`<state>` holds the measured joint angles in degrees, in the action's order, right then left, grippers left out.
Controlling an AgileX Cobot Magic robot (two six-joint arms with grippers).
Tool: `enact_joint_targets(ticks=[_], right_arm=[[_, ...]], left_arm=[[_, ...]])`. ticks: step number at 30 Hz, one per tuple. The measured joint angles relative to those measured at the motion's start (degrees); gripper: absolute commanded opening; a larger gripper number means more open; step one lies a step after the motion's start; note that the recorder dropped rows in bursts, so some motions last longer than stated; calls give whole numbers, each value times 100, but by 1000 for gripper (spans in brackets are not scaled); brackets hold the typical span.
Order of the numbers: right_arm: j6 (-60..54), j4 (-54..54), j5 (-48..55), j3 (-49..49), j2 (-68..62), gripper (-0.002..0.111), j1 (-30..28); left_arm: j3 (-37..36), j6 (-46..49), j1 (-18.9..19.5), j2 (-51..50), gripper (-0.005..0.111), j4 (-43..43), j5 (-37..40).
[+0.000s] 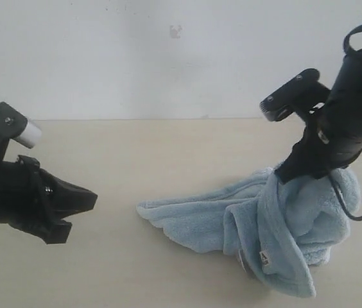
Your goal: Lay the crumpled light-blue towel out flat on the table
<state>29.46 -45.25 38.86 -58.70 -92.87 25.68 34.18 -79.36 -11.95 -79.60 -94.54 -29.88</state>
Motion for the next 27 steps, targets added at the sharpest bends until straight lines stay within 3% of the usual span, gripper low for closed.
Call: enact_joint_targets(ticks=[6,13,17,21,22,27], right_arm=[[-200,983,-157,-98,199,46,-724],[-1495,2664,-189,-108,952,46,-754],[-2634,3947,117,-120,1193,50,-754],[-3809,5197,571,49,1121,65,-754],[-4002,5425,587,211,1064,64,-754],[-4141,5771,334,887,1028,65,-754]], left_arm=[[329,148,0,-959,25,394,-783],[962,202,0,-1686,57,571,-758],[1168,384,0,-2222,63,895,-1090],[1434,1418,0,-2699,63,1150,-1970],[1566,2093,0,-2825,63,1187,-2190],[1621,4085,0,-2888,63,1153,-1104]])
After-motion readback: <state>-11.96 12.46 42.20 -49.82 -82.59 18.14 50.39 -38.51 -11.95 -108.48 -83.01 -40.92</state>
